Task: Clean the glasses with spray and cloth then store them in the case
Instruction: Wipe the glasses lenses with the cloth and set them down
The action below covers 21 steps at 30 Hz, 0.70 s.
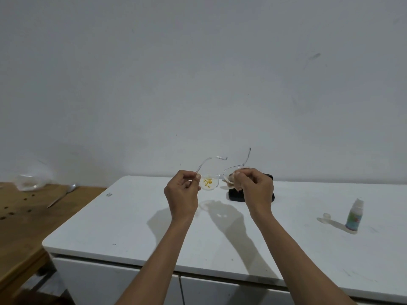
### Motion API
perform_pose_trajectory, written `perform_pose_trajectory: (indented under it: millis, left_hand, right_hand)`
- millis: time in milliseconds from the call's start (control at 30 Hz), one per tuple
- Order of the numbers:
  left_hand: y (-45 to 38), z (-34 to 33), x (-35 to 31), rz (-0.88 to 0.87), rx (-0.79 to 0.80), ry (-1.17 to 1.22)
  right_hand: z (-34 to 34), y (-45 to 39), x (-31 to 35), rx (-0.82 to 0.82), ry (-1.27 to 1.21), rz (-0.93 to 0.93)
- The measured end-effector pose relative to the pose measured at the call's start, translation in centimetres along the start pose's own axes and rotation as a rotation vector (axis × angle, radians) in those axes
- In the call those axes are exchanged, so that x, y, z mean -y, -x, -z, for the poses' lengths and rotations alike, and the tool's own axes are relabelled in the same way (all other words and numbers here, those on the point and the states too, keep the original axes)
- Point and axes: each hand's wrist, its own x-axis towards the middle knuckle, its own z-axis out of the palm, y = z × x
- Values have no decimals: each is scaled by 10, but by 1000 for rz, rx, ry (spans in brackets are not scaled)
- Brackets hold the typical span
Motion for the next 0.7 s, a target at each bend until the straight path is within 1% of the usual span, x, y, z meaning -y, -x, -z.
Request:
perform_pose_trajectory:
  millis: [100,167,267,400,533,600,700]
  left_hand:
    - [2,-1,-2,-9,11,14]
    - [3,-3,-4,-9,6,22]
    - [3,-6,-5,-4,-25,41]
    - [0,-5,-2,0,-58,29]
    - [0,-2,4,32,-73,9]
    - [0,0,5,41,-74,3]
    - [0,2,4,44,-63,-3]
  right_hand:
    - [-11,-4,-2,-115,-23,-10]
    - [-18,-5,-1,-119,-40,-44]
    - [-22,-4,3,-30,-90,-79]
    - [-11,-7,-1,145,-40,-128]
    - [1,-7,-4,297,13,-134]
    - [7,-6,-4,328,29,-119]
    - [11,-2,-5,278,0,-102]
